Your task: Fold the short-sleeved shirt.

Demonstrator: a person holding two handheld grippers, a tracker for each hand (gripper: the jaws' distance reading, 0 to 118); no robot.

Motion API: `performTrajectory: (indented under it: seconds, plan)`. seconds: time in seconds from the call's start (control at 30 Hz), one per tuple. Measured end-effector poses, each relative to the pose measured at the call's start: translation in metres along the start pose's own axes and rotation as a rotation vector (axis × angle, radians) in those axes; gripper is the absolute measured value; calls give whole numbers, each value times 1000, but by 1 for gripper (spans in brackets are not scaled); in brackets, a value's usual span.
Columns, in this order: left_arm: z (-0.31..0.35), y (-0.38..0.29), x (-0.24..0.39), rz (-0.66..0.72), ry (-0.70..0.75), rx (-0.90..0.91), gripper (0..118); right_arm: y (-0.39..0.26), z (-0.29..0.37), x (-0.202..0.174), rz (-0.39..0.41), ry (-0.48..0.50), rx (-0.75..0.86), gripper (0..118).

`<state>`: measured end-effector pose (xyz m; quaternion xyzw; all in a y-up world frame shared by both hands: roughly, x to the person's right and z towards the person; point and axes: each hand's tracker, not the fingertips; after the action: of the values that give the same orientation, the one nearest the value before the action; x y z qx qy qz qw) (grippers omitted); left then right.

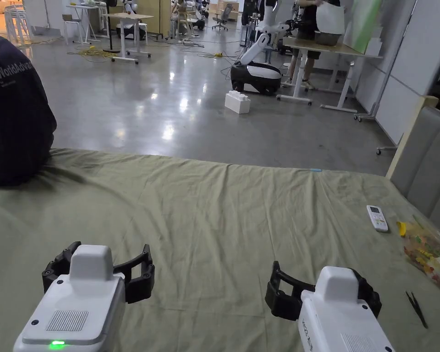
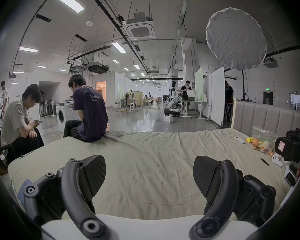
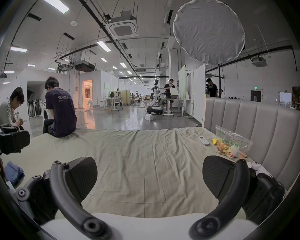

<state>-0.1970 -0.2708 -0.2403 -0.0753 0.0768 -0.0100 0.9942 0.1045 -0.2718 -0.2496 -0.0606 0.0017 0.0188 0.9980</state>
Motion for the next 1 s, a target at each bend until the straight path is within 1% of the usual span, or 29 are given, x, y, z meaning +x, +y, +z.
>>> performTrajectory:
  seconds: [0.13, 0.33, 0.53, 0.73, 0.83, 1.0]
  plan:
    - [0, -1, 0, -8, -12, -7, 103, 4, -2, -3, -10, -17, 8, 118]
    - [1, 0, 1, 7, -39, -8, 103, 9, -8, -6, -28, -36, -28, 118]
    - [1, 2, 0, 15, -44, -10, 103, 12, -8, -4, -97, -45, -67, 118]
    - [0, 4, 1, 0, -10, -18, 103, 18, -10, -8, -96, -68, -121, 118]
    - [1, 5, -1, 21, -11, -20, 103, 13, -16, -11, -109, -86, -150, 118]
    - [2, 5, -2, 23, -13, -29, 103, 16, -13, -11, -136, -84, -179, 118]
